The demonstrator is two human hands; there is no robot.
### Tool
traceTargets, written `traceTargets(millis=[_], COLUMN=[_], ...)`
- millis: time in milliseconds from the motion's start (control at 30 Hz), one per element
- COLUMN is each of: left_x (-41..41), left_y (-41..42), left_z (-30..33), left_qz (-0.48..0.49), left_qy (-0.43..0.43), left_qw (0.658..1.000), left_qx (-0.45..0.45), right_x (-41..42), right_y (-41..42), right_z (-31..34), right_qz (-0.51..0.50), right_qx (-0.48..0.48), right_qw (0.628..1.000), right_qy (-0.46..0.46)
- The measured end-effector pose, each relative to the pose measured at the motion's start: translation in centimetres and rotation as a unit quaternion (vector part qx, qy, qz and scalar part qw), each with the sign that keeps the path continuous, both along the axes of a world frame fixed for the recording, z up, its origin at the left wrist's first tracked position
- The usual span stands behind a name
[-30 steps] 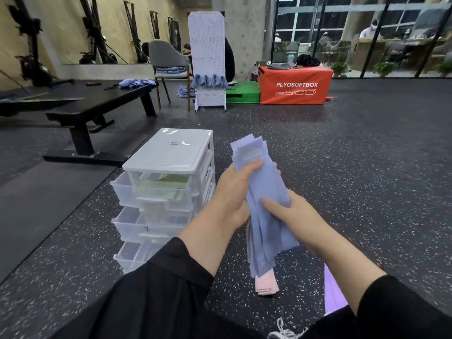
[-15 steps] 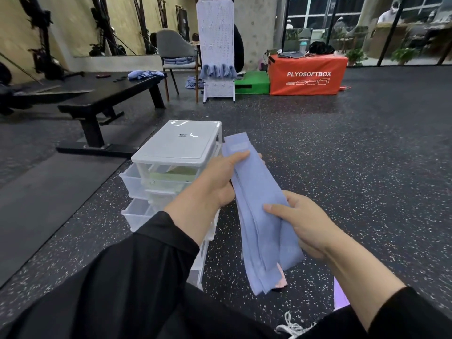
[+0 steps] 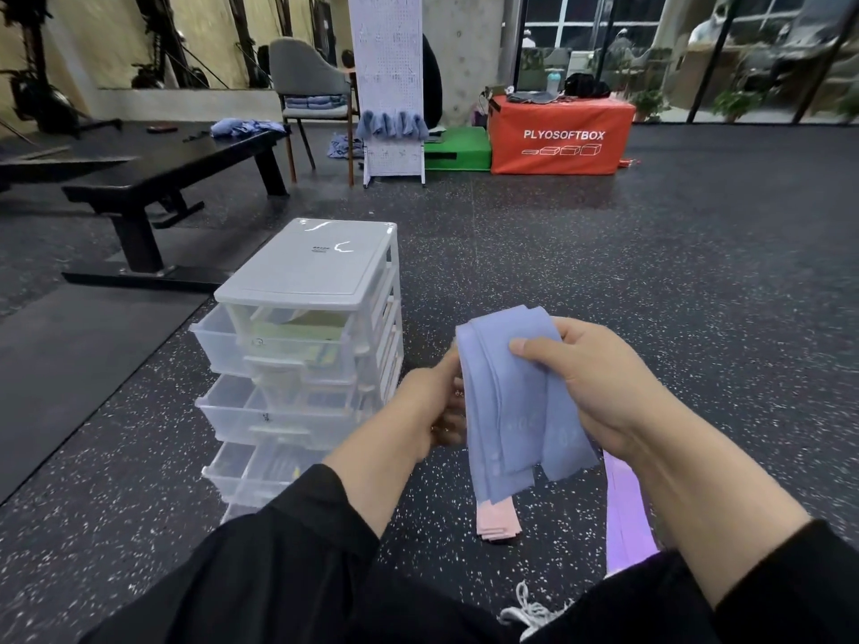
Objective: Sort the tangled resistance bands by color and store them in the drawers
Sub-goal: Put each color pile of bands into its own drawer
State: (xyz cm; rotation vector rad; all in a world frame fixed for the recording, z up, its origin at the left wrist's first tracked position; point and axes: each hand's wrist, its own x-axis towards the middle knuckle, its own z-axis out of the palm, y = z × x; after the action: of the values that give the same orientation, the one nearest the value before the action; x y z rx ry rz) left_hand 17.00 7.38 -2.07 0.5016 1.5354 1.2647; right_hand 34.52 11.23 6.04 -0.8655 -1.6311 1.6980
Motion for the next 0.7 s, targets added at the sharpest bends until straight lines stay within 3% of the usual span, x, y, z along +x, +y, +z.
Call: traceTargets(millis=[67, 167, 267, 433, 600, 700], left_x=[0.3, 1.2, 1.6, 1.4, 2.2, 2.7], left_y=[-0.9, -2.9, -3.3, -2.9, -2.9, -2.7], left_z=[-0.3, 1.1, 1.5, 1.0, 0.6, 0.5], left_qz=[0.081, 0.018, -0.075, -0.014, 0.037, 0.073], left_qy=[0.078, 0.149, 0.168, 0.082, 0.069, 0.002], left_qw=[0.989, 0.956, 0.948, 0.959, 0.957, 0.958], left_qx=[0.099, 0.251, 0.261, 0.269, 0.279, 0.279], right_x=[0.1, -0.1, -0.4, -1.2, -2.3, -2.6], right_y=[0.1, 0.0, -0.3, -0.9, -1.1, -1.3], right_z=[-0.1, -0.3, -0.6, -0.7, -1.4, -1.3], right_qz=[-0.005, -0.005, 0.009, -0.001, -0.074, -0.146], right_qx=[-0.002, -0.017, -0.027, -0.046, 0.095, 0.181], right_qw=[1.0, 1.0, 0.999, 0.999, 0.99, 0.967], right_qy=[-0.014, -0.017, -0.015, -0.001, -0.069, -0.104])
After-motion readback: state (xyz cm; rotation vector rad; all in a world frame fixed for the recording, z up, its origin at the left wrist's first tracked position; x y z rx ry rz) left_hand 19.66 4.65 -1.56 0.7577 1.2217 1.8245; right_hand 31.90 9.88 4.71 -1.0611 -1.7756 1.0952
